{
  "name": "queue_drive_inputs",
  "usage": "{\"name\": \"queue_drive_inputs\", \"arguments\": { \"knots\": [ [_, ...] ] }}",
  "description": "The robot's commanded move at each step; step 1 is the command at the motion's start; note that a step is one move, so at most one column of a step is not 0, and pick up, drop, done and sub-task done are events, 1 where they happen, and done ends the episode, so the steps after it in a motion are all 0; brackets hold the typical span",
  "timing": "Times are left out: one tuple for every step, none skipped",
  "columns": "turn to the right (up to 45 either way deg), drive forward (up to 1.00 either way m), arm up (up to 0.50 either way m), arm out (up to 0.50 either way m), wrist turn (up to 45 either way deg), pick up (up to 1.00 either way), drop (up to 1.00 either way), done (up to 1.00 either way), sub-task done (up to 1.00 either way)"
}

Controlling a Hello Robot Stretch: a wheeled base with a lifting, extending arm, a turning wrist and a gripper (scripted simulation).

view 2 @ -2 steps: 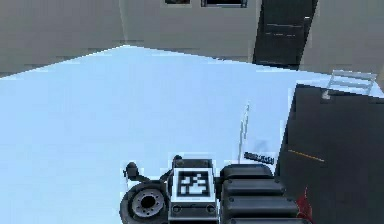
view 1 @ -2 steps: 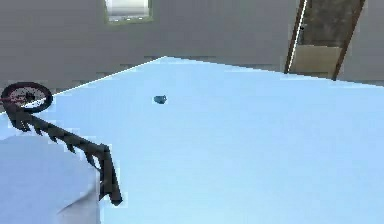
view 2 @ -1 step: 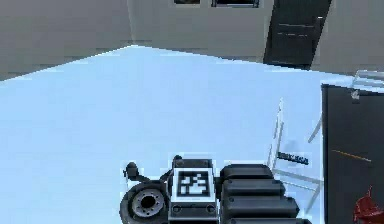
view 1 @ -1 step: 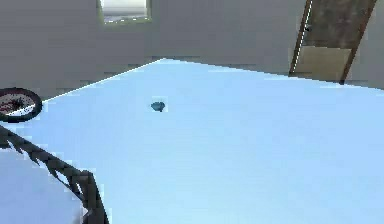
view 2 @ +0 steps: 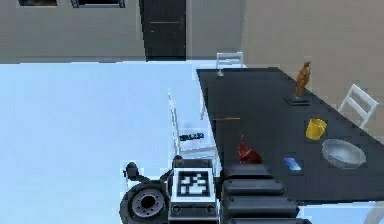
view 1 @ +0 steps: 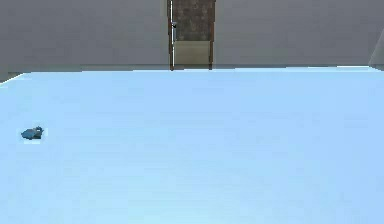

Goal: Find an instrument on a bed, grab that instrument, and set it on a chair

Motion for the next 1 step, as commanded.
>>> {"name": "queue_drive_inputs", "arguments": {
  "knots": [
    [0.0,0.05,0.00,0.00,0.0,0.00,0.00,0.00,0.00]
  ]
}}
